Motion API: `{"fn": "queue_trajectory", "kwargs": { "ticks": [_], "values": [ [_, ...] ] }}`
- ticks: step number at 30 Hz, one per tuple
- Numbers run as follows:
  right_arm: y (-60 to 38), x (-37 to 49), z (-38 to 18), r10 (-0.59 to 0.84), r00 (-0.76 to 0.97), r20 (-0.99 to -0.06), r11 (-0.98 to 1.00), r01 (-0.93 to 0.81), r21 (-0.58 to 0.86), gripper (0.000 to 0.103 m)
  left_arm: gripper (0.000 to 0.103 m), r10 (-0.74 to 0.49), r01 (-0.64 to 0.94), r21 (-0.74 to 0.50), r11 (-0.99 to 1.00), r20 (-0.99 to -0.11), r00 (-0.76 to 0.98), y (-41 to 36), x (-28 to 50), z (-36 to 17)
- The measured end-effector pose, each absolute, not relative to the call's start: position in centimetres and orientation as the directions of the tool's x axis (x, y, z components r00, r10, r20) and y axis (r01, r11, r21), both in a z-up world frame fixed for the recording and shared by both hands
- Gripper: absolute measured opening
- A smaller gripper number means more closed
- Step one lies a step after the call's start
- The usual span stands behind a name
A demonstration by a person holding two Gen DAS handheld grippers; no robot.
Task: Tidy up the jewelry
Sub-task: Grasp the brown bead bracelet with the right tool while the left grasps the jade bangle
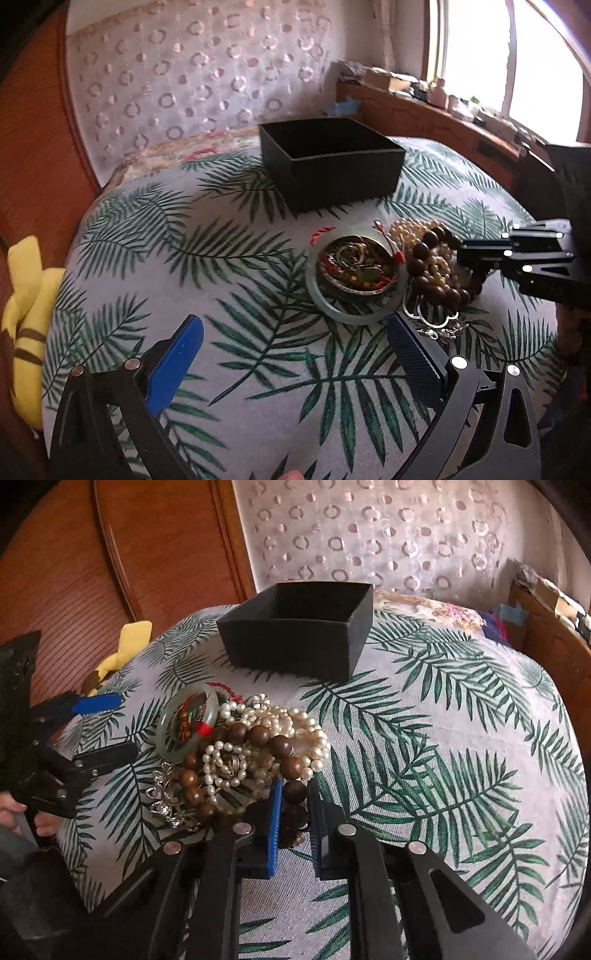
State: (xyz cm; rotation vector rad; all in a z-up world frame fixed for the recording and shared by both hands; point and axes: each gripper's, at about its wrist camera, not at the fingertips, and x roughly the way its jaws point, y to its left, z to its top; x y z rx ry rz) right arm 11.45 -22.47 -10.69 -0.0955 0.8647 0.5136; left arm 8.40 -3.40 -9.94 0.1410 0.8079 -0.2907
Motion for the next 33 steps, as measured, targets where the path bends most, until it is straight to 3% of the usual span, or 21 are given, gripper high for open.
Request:
{"fn": "queue_trajectory", "kwargs": {
  "ticks": [12, 14, 16, 20, 21, 33],
  "values": [
    [-25.2, 9.2, -4.9, 0.409, 0.691, -0.596, 0.890, -0.447, 0.093, 0.015, 0.096, -0.273, 0.398, -0.020, 0.917, -0.758, 0.592, -6.5, 11.2, -10.0],
    [-25.3, 9.1, -4.3, 0.414, 0.698, -0.585, 0.889, -0.449, 0.092, 0.015, 0.094, -0.277, 0.405, -0.020, 0.914, -0.761, 0.587, -6.9, 11.6, -10.1],
    [-25.3, 9.0, -3.9, 0.412, 0.705, -0.577, 0.888, -0.452, 0.081, 0.015, 0.083, -0.277, 0.408, -0.020, 0.913, -0.765, 0.581, -7.4, 11.9, -10.3],
    [-25.1, 8.7, -3.5, 0.412, 0.712, -0.569, 0.887, -0.455, 0.073, 0.015, 0.076, -0.290, 0.398, -0.052, 0.916, -0.772, 0.566, -7.4, 12.8, -10.6],
    [-25.0, 8.6, -3.4, 0.412, 0.713, -0.567, 0.887, -0.455, 0.072, 0.015, 0.070, -0.305, 0.403, -0.068, 0.913, -0.769, 0.561, -7.3, 12.9, -10.6],
    [-23.5, 9.2, -0.7, 0.434, 0.730, -0.529, 0.870, -0.491, 0.036, 0.015, 0.069, -0.325, 0.371, -0.089, 0.924, -0.691, 0.645, -5.1, 11.8, -7.4]
  ]
}}
